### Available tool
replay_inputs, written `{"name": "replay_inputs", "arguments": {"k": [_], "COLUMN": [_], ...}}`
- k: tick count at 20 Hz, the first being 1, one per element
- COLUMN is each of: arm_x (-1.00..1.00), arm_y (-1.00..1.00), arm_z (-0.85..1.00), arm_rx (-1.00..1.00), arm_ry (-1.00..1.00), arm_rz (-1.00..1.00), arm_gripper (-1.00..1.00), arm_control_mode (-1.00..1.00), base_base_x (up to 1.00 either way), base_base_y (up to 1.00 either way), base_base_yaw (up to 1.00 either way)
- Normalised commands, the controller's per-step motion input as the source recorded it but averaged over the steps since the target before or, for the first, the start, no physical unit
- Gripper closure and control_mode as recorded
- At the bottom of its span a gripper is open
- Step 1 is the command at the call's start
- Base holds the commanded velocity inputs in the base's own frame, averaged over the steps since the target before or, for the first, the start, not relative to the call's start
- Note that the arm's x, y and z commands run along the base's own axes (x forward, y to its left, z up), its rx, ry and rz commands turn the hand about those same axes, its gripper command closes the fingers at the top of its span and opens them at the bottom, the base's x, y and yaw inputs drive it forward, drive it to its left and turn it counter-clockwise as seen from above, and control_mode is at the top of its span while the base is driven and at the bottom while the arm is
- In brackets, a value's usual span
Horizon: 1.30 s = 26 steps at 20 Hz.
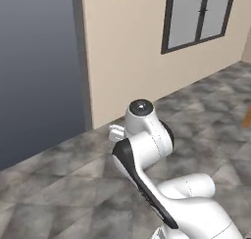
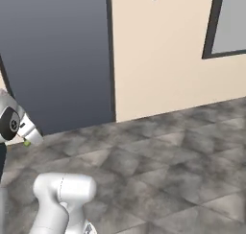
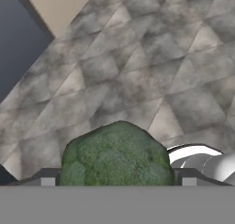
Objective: Turn on the sink faucet. Then move the broccoli from the counter to the sink. Turn off the sink. Move the vegetable from the sink to the pot next to the stove. Finally move the pot to the rear right burner.
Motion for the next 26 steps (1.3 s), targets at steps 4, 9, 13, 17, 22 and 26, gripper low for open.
{"name": "replay_inputs", "arguments": {"k": [4,9,13,17,22,26], "arm_x": [0.0,0.0,0.0,0.0,0.0,0.0], "arm_y": [0.0,0.0,0.0,0.0,0.0,0.0], "arm_z": [0.0,0.0,0.0,0.0,0.0,0.0], "arm_rx": [0.0,0.0,0.0,0.0,0.0,0.0], "arm_ry": [0.0,0.0,0.0,0.0,0.0,0.0], "arm_rz": [0.0,0.0,0.0,0.0,0.0,0.0], "arm_gripper": [1.0,1.0,1.0,1.0,1.0,1.0], "arm_control_mode": [1.0,1.0,1.0,1.0,1.0,1.0], "base_base_x": [0.02,0.1,0.14,0.17,0.18,0.17], "base_base_y": [-0.4,-0.33,-0.3,-0.31,-0.33,-0.32], "base_base_yaw": [-0.43,-0.42,-0.41,-0.4,-0.41,-0.42]}}
